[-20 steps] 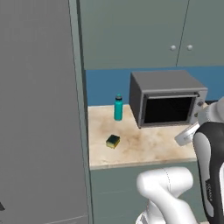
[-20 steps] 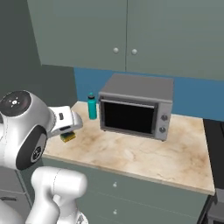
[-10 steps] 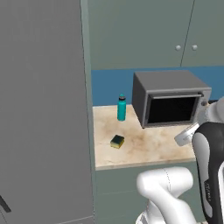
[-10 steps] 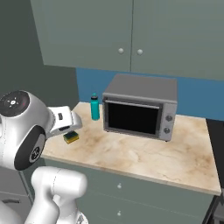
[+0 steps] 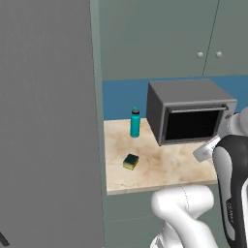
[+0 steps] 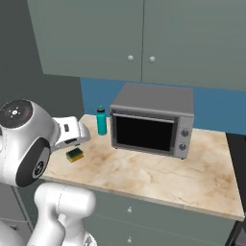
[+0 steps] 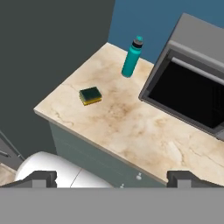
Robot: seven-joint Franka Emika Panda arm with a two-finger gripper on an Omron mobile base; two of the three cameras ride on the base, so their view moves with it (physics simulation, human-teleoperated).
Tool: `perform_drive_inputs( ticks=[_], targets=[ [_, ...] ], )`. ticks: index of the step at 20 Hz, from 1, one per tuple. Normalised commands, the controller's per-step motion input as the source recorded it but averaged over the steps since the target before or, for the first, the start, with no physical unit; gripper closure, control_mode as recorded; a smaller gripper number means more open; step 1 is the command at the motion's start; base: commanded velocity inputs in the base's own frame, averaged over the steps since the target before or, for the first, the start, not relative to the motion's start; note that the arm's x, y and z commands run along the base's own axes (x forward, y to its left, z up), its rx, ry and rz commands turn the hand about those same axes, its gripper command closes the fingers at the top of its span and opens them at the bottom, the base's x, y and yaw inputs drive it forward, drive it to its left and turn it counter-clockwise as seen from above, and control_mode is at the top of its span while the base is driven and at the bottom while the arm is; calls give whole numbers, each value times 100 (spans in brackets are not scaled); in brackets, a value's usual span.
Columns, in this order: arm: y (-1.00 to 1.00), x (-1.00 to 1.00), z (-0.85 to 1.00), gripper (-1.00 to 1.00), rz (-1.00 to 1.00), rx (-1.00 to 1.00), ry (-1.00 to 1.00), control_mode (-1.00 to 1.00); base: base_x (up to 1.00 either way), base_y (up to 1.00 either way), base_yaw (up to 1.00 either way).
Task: Place the sponge inside the microwave to prepare for sanitizing.
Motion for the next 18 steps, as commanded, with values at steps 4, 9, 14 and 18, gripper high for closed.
perform_drive_inputs(
  ticks=[4,9,14,18],
  targets=[
    [0,0,0,-100,0,0,0,100,5,6,0],
    [0,0,0,-100,0,0,0,100,0,0,0],
    [0,0,0,-100,0,0,0,100,5,4,0],
    [25,33,0,-100,-5,-3,8,-100,8,5,0]
  ],
)
